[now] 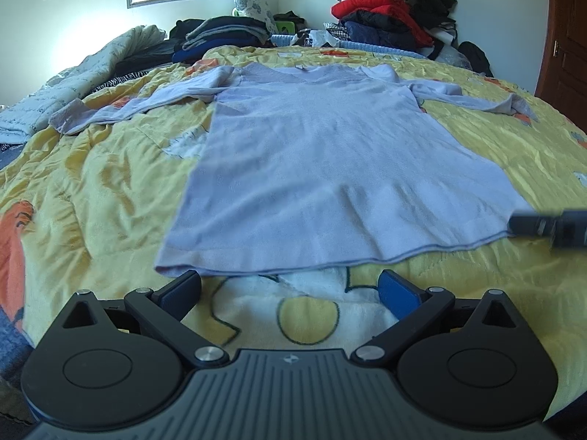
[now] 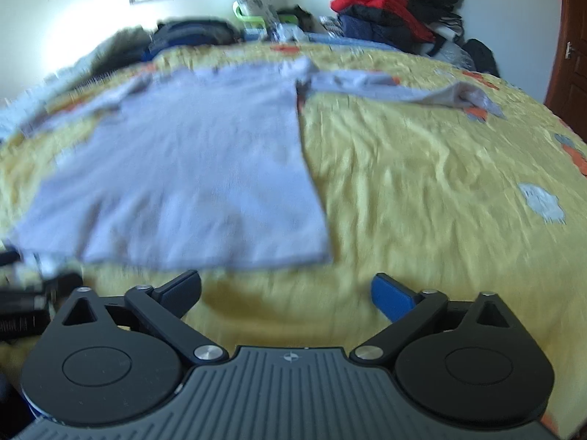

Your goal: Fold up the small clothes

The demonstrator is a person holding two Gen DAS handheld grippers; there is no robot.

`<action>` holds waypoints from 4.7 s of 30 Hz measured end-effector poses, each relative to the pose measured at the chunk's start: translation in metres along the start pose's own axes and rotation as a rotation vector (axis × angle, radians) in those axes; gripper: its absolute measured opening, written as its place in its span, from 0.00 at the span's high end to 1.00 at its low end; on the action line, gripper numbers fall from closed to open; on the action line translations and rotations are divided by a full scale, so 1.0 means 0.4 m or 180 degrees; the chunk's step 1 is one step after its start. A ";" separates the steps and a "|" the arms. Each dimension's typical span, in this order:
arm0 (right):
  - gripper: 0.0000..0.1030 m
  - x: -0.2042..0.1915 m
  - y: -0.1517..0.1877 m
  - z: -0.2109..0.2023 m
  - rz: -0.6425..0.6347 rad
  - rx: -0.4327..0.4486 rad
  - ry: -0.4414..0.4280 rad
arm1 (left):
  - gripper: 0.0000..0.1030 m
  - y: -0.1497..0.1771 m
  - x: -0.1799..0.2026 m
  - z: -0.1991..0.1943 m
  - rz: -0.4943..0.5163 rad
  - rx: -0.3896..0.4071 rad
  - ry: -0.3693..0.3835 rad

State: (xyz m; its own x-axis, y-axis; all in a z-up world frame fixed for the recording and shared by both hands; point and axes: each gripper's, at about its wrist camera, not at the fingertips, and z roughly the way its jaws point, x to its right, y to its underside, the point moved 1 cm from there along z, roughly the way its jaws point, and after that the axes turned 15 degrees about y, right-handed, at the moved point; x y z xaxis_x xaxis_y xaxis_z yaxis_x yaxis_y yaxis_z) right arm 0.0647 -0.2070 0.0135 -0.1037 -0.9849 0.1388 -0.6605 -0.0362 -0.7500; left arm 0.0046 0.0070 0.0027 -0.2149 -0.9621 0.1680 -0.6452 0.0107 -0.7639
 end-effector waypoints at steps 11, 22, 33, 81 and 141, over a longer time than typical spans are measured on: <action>0.06 0.456 -0.358 0.214 0.2339 -0.0082 -0.0465 | 0.00 -0.254 -0.207 -0.097 -0.0761 0.1060 -0.0169; 0.40 0.754 -0.452 0.643 0.3867 -0.0598 -0.0501 | 0.00 -0.290 -0.356 0.093 -0.1527 0.0731 -0.0367; 0.59 0.798 -0.484 0.804 0.3911 -0.0729 -0.0389 | 0.00 -0.299 -0.366 0.201 -0.1519 0.0448 -0.0442; 0.50 -0.265 -0.399 0.358 0.0098 -0.1083 -0.2902 | 0.00 -0.237 -0.446 0.123 -0.2971 0.0756 0.1999; 0.40 -0.027 -0.683 0.863 0.1657 -0.1340 -0.1776 | 0.99 -0.110 -0.243 0.058 -0.2023 -0.0211 0.0745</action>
State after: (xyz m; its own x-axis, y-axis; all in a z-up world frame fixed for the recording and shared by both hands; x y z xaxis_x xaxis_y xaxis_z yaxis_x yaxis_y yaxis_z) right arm 0.5029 -0.2451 -0.0064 -0.1622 -0.8020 -0.5749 -0.8619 0.3988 -0.3132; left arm 0.0708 0.0938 0.0057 0.0728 -0.7027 0.7077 -0.7404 -0.5135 -0.4337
